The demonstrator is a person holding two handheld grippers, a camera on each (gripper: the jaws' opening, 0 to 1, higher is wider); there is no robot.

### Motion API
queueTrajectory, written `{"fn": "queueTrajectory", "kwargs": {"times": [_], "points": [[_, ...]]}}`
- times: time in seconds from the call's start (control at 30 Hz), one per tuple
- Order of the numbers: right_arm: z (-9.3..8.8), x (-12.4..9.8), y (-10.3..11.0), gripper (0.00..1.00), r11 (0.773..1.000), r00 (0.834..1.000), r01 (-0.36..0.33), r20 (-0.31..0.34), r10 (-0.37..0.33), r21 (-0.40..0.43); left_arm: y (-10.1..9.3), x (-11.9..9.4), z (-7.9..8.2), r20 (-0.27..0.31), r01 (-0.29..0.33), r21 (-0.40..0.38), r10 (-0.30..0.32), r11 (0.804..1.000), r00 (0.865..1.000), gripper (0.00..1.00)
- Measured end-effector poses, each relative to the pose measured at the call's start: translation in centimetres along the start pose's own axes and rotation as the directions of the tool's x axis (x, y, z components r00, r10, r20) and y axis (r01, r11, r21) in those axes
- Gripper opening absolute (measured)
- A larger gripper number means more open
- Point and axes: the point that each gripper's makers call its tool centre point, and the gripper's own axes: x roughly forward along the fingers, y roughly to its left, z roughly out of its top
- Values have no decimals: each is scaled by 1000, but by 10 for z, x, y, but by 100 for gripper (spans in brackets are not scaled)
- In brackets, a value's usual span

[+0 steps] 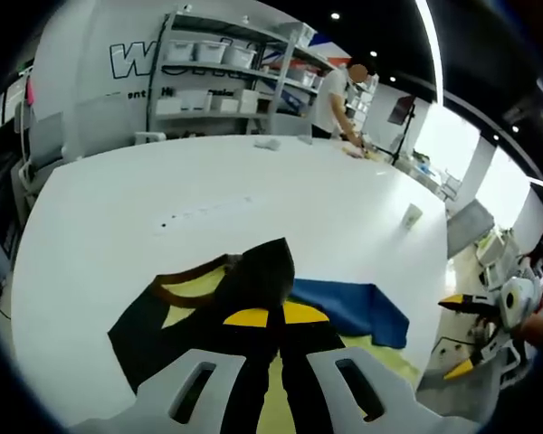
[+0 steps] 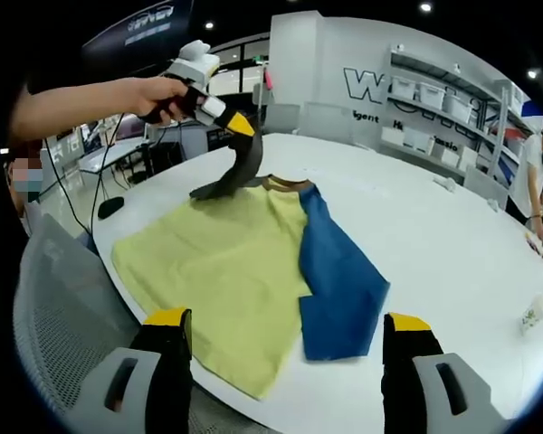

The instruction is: Fold the garment on the visible template until the final outline fits inside the template.

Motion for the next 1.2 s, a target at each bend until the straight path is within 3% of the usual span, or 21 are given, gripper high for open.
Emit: {"fn": "queueTrajectory", "kwargs": {"times": [0.2, 0.57, 0.67, 0.73, 0.9, 1.0, 1.2], "points": [[-2, -1, -1, 85, 1000, 1000, 0, -11, 0, -1, -10, 10, -5, -10, 14, 14, -14, 1000, 1000, 4], [-9, -2, -4, 85, 1000, 1000, 8, -24, -8, 9, -18, 34, -38, -78, 30, 33, -28, 999, 997, 5], [-10, -1, -5, 85, 1000, 1000, 7, -29, -7, 9, -18, 39, -42, -74, 32, 4, -32, 999, 997, 4], [-11, -1, -5, 85, 1000, 1000, 9, -30, -8, 14, -18, 45, -40, -33, 46, -21, -47, 999, 998, 4], [-10, 0, -7, 85, 1000, 1000, 10, -30, -9, 17, -16, 59, -52, -63, 45, -132, -54, 990, 997, 4], [-10, 0, -9, 85, 1000, 1000, 11, -29, -11, 18, -18, 65, -55, -60, 49, -153, -59, 987, 996, 3], [-14, -1, -14, 85, 1000, 999, 13, -43, -13, 19, -37, 78, -63, -51, 129, -195, -141, 972, 989, 4]]}}
